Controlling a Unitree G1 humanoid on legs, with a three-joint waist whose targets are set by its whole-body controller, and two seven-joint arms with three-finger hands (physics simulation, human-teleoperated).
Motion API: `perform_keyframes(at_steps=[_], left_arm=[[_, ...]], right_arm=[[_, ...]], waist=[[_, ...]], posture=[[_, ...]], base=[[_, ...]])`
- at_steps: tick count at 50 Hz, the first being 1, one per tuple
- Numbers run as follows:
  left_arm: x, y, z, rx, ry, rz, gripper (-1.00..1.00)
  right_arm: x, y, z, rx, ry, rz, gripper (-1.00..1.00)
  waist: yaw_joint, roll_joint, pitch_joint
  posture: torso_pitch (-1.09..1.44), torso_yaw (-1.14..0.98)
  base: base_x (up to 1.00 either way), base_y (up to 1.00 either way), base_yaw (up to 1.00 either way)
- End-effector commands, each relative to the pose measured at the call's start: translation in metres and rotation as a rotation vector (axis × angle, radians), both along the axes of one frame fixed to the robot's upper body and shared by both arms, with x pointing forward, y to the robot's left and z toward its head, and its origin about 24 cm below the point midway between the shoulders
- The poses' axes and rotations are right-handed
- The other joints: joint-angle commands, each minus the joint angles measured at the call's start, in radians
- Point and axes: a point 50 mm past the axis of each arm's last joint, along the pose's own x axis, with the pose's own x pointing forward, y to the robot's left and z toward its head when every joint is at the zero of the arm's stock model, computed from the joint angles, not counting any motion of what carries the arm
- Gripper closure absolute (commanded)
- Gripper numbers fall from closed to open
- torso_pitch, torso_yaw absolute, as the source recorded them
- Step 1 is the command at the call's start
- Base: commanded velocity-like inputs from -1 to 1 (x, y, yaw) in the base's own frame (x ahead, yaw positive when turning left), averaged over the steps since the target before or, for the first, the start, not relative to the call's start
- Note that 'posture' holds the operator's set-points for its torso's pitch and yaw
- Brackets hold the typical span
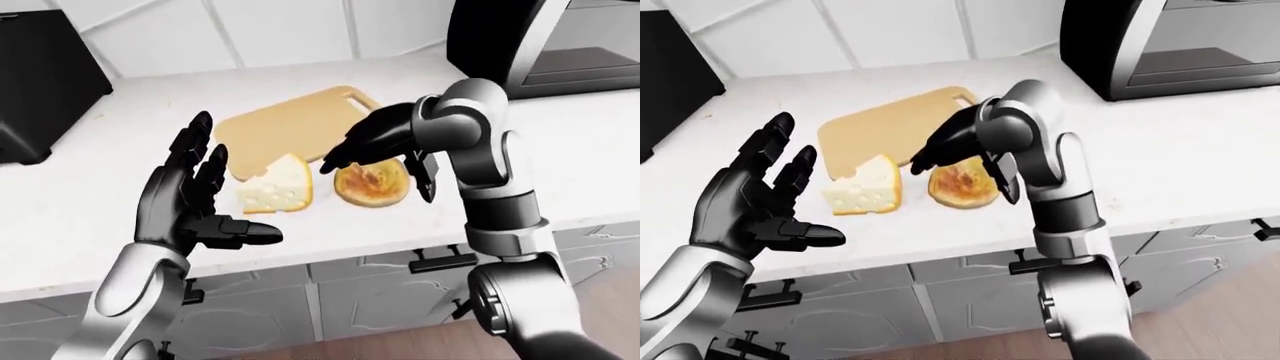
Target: Place the bread and cheese on the cutting board.
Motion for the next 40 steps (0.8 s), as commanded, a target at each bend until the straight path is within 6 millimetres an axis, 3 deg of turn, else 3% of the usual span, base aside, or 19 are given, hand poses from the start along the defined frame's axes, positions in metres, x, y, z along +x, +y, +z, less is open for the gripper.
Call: perform_keyframes(at_steps=[1,12,14,15,18,23,27,34,40], left_arm=[[-0.003,0.0,0.011,0.007,-0.076,0.0,-1.0],[-0.003,0.0,0.011,0.006,-0.077,0.0,-1.0],[-0.004,0.0,0.012,0.005,-0.077,0.0,-1.0],[-0.004,0.0,0.011,0.005,-0.077,-0.001,-1.0],[-0.004,0.0,0.012,0.004,-0.079,0.0,-1.0],[-0.005,0.0,0.011,0.002,-0.08,-0.001,-1.0],[-0.006,-0.001,0.012,0.004,-0.082,-0.004,-1.0],[-0.006,0.0,0.012,0.004,-0.083,-0.004,-1.0],[-0.006,0.0,0.012,0.003,-0.083,-0.003,-1.0]], right_arm=[[-0.004,0.001,0.017,0.03,-0.078,0.017,-0.72],[-0.002,0.005,-0.005,-0.003,-0.154,0.084,-0.65],[-0.006,0.006,-0.013,-0.001,-0.161,0.104,-0.44],[-0.007,0.007,-0.015,-0.006,-0.172,0.114,-0.22],[-0.007,0.007,-0.014,0.0,-0.195,0.131,-0.12],[-0.01,0.008,-0.013,0.052,-0.232,0.16,0.33],[-0.012,0.013,-0.009,0.099,-0.276,0.191,0.98],[-0.012,0.016,0.0,0.137,-0.313,0.214,1.0],[-0.011,0.015,0.023,0.155,-0.355,0.212,1.0]], waist=[[0.0,0.001,-0.025],[0.002,0.001,-0.028],[0.002,0.001,-0.029],[0.003,0.001,-0.029],[0.005,0.0,-0.029],[0.005,-0.001,-0.031],[0.006,-0.003,-0.032],[0.005,-0.003,-0.03],[0.004,-0.004,-0.03]], posture=[[0.0,0.0],[0.0,0.0],[0.0,0.0],[0.0,0.0],[0.0,0.0],[0.0,0.0],[0.0,0.0],[0.0,0.0],[0.0,0.0]], base=[[0.0,0.0,0.0],[0.0,0.0,0.0],[0.0,0.0,0.0],[0.0,0.0,0.0],[0.0,0.0,0.0],[0.0,0.0,0.0],[0.0,0.0,0.0],[0.0,0.0,0.0],[0.0,0.0,0.0]])
